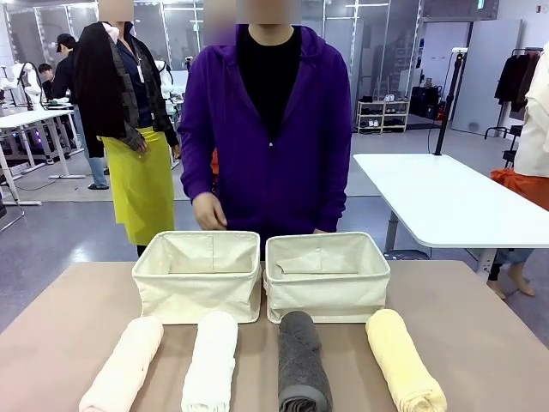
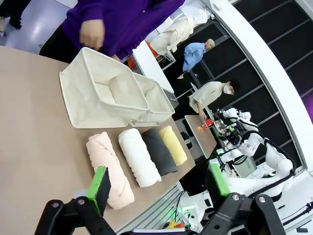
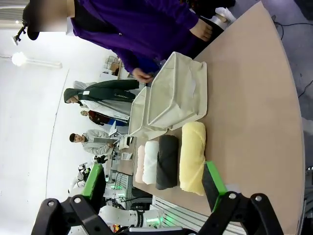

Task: Divide the towels into two baskets.
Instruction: Pick up one hotel-folded towel and place it in the Fabric basket indicated by the person.

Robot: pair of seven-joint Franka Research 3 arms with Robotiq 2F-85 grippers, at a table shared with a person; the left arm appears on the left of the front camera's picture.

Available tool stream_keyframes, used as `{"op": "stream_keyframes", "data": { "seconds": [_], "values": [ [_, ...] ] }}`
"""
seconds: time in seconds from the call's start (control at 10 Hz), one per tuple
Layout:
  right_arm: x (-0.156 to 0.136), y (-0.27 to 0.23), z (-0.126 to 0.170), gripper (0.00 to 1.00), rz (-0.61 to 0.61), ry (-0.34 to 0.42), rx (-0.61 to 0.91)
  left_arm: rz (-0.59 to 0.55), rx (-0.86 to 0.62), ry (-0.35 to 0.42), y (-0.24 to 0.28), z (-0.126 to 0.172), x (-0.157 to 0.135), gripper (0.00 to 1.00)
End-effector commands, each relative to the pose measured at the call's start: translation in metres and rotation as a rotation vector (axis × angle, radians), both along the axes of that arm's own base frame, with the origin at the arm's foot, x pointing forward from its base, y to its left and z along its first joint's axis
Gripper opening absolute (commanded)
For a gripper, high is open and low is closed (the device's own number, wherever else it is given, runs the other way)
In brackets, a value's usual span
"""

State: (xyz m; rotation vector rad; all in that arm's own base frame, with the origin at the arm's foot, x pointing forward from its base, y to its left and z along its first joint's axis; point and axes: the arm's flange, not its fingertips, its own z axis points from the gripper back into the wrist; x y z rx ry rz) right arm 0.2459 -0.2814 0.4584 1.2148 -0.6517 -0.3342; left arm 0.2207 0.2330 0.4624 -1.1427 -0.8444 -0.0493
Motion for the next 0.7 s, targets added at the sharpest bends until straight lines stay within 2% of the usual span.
{"op": "stream_keyframes", "data": {
  "seconds": [0.0,0.6],
  "values": [
    [-0.0020,0.0002,0.0028,1.00,-0.002,-0.006,0.009,-0.009,-0.002,-0.005,0.0016,-0.0003,-0.0025,1.00],
    [-0.0020,0.0002,0.0028,1.00,-0.002,-0.006,0.009,-0.009,-0.002,-0.005,0.0016,-0.0003,-0.0025,1.00]
  ]
}}
